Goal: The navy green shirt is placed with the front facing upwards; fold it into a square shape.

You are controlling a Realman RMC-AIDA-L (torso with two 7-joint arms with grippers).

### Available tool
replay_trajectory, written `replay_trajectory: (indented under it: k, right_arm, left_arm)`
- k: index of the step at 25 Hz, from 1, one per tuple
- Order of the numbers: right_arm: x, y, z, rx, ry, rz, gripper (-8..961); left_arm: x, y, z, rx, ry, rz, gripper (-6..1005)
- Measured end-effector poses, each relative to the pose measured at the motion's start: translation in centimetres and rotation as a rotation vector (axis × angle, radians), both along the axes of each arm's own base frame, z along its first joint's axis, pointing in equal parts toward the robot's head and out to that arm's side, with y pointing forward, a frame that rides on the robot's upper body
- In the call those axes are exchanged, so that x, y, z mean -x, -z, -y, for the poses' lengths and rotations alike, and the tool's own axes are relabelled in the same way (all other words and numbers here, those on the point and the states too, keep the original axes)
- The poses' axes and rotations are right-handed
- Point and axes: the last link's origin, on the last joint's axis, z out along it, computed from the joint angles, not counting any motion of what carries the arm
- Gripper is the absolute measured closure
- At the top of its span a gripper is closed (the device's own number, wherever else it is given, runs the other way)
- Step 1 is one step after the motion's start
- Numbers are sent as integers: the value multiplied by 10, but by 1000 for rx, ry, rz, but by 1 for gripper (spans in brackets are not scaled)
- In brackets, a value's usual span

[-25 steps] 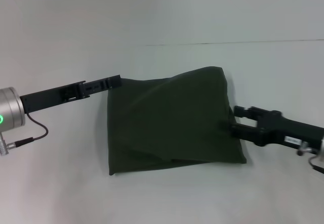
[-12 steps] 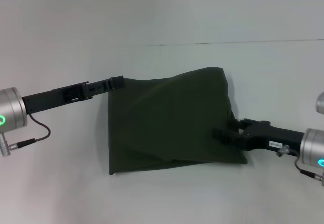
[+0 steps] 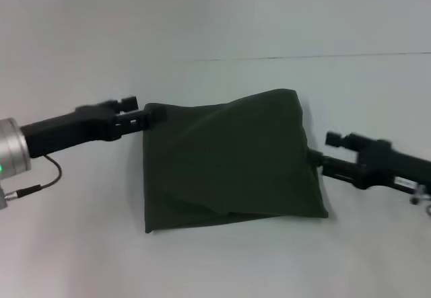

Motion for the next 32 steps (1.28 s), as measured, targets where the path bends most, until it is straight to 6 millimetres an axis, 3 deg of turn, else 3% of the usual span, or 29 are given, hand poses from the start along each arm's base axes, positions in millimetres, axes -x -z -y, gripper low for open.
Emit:
replay_trajectory:
  k: [3,7,10,14,23,32]
  right_arm:
    - [6,-17,16,-49,-160,-13,198]
    - [12,-21,38,-53,-335,2,176]
    - [18,-11,53,-23,-465,13,115]
    - [26,18,67,68,-569,10,61]
    - [41,57,62,214,-628,57,40]
    - [50,65,55,230,-634,54,40]
  left_arm:
    - [1,-8,12,-126,210,-48,33]
    - [4,-13,34,-194,456,-120,40]
    - [9,-15,44,-111,530,-159,48]
    - [12,-16,58,26,569,-153,54]
    - [25,-13,87,84,578,-134,54]
    - [39,2,107,73,583,-159,53]
